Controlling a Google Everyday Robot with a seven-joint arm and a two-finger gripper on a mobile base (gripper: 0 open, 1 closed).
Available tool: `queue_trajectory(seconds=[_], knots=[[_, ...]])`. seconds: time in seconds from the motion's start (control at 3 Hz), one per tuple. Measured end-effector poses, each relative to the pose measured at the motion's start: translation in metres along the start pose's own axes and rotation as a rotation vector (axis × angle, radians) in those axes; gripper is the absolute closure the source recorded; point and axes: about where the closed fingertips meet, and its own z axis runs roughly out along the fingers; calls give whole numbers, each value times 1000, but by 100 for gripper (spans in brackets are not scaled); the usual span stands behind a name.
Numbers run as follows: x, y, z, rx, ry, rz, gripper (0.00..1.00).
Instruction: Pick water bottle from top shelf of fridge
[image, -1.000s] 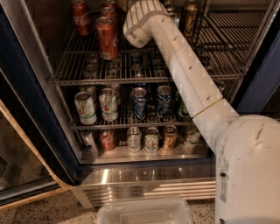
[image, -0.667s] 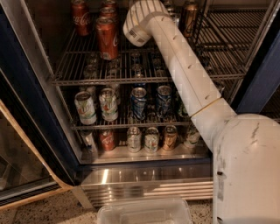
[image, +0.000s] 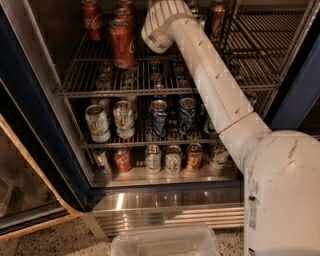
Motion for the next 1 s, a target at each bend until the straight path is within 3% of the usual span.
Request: queue_trajectory(seconds=[0.33,0.67,1.0], knots=[[0,0,0,0,0,0,100],[2,15,-11,-4,19,50,100],[0,39,-42,1,14,77,100]])
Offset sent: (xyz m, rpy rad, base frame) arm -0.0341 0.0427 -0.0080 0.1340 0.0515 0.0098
